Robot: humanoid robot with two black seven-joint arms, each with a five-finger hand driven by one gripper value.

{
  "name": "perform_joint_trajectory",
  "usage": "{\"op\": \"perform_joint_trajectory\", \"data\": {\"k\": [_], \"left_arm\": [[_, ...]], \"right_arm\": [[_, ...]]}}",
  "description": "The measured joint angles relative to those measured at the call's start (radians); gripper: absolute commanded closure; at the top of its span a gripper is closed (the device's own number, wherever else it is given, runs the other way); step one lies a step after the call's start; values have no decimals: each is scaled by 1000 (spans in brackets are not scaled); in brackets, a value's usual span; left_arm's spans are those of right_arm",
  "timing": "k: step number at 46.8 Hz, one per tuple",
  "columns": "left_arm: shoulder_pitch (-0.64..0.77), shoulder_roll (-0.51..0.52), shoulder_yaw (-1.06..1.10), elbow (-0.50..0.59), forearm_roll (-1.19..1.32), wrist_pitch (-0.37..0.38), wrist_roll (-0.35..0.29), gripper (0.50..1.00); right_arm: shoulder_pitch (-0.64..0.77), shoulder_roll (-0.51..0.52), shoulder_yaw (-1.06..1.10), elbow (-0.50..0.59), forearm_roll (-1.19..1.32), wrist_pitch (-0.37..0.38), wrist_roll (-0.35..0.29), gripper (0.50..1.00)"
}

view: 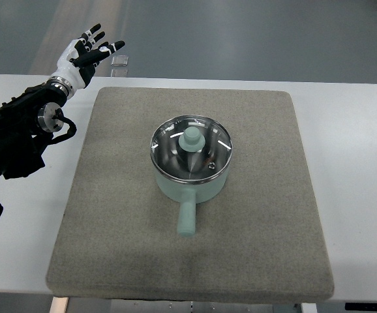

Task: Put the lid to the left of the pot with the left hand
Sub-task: 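Swing the left hand over the pot toward the glass lid knob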

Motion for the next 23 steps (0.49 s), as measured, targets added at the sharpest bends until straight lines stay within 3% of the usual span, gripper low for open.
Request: {"op": "perform_joint_trajectory", "data": {"k": [10, 23], "left_arm": [[-72, 26, 272, 0, 23, -29, 0, 501], [-175, 106, 489, -45, 230, -135, -1, 504]], "right_arm": [[0, 0, 0, 0, 0, 0, 0, 579], [0, 0, 0, 0, 0, 0, 0, 579]]}}
